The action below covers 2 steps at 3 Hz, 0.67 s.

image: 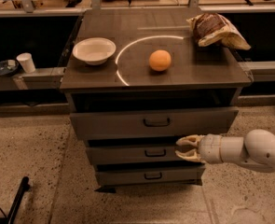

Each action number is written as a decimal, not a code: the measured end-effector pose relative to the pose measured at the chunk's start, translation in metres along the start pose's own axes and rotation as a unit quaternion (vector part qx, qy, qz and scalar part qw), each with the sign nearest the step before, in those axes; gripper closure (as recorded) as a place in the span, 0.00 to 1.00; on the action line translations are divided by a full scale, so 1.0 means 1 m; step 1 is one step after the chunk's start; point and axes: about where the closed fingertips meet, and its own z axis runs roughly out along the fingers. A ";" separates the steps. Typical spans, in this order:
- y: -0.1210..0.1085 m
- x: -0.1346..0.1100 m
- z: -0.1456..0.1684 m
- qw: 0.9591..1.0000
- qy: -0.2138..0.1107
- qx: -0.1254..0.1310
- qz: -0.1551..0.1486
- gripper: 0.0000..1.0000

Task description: Close top drawer

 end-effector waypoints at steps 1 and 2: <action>-0.009 0.003 0.003 1.000 0.003 0.027 0.000 0.36; -0.010 0.003 0.003 1.000 0.004 0.028 0.000 0.14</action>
Offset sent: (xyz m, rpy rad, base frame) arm 0.0087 -0.0010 -0.0006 0.0017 -0.0262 -0.0395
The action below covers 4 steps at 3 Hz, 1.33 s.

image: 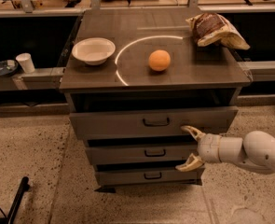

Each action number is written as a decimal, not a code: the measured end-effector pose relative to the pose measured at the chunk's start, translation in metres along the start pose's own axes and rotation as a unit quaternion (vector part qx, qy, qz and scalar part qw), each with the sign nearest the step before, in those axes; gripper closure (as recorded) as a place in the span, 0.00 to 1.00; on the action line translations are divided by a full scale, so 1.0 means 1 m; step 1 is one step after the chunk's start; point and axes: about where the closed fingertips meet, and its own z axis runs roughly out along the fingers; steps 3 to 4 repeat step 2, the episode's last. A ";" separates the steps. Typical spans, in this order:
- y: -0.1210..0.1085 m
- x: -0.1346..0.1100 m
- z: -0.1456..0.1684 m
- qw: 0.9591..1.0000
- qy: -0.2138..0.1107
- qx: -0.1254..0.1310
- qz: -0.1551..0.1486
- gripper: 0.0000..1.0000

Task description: Close top drawer

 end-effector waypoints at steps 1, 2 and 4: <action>0.000 0.000 0.000 1.000 0.000 0.000 0.000 0.00; 0.000 0.000 0.000 1.000 0.000 0.000 0.000 0.00; 0.000 0.000 0.000 1.000 0.000 0.000 0.000 0.00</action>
Offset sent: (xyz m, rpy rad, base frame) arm 0.0000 0.0000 0.0000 0.0000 0.0000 0.0001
